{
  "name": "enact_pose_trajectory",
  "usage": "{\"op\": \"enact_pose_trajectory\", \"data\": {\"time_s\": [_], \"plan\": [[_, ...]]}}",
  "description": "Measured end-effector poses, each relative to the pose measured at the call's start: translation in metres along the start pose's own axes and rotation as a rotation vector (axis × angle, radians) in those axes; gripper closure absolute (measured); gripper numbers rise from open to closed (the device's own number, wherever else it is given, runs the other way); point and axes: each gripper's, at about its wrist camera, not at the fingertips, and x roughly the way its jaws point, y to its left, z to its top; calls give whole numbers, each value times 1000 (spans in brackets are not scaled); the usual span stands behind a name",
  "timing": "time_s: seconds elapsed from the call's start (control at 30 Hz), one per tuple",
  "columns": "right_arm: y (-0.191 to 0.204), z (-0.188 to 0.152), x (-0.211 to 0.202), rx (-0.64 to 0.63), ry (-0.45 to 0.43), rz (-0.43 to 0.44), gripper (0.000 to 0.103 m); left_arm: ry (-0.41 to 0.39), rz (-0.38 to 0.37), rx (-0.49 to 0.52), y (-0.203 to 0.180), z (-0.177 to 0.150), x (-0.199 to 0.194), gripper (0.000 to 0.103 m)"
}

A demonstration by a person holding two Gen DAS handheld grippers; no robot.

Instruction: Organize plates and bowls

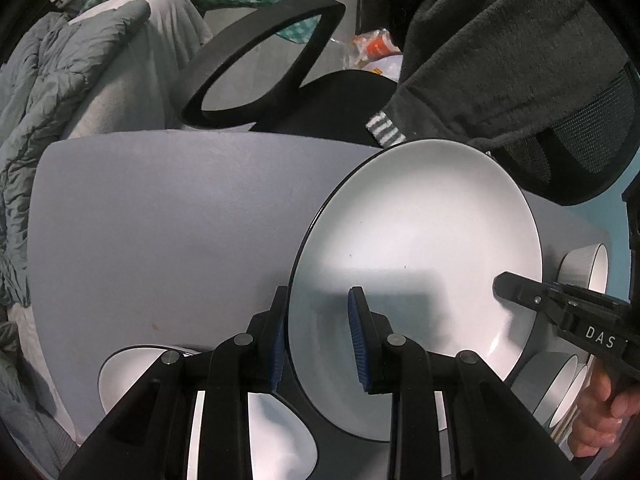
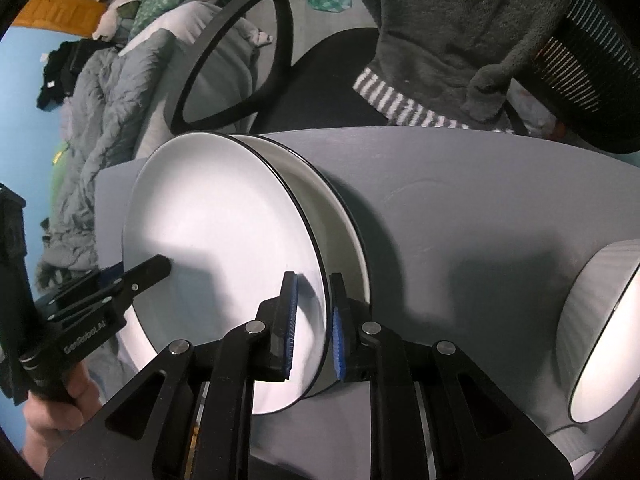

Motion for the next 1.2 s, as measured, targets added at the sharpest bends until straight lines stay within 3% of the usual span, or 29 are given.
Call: {"op": "enact_pose_trajectory", "data": {"time_s": [0.27,0.33,0.47,0.6,0.7,0.83,1.07,1.2], "plan": [[-1,3,-2,12,20,-54,85,20,-12,16,-5,-1,6,75],[-1,4,-3,23,27,-48,79,14,-2,27,-7,-2,6,75],[1,6,-2,42,51,-43,70,28,-21,32,-10,-1,5,66],[4,8,-3,54,61,-60,69,18,-10,40,-11,-1,-1,62],[5,8,-4,57,63,-72,67,4,-11,36,-11,-2,-5,46],[7,6,-7,62,54,-77,60,-5,-15,47,-12,-6,-10,46],[14,2,-10,44,38,-117,59,-17,-35,43,-10,-15,-21,45],[16,1,-10,38,30,-135,59,-34,-46,27,-6,-23,-31,33]]}}
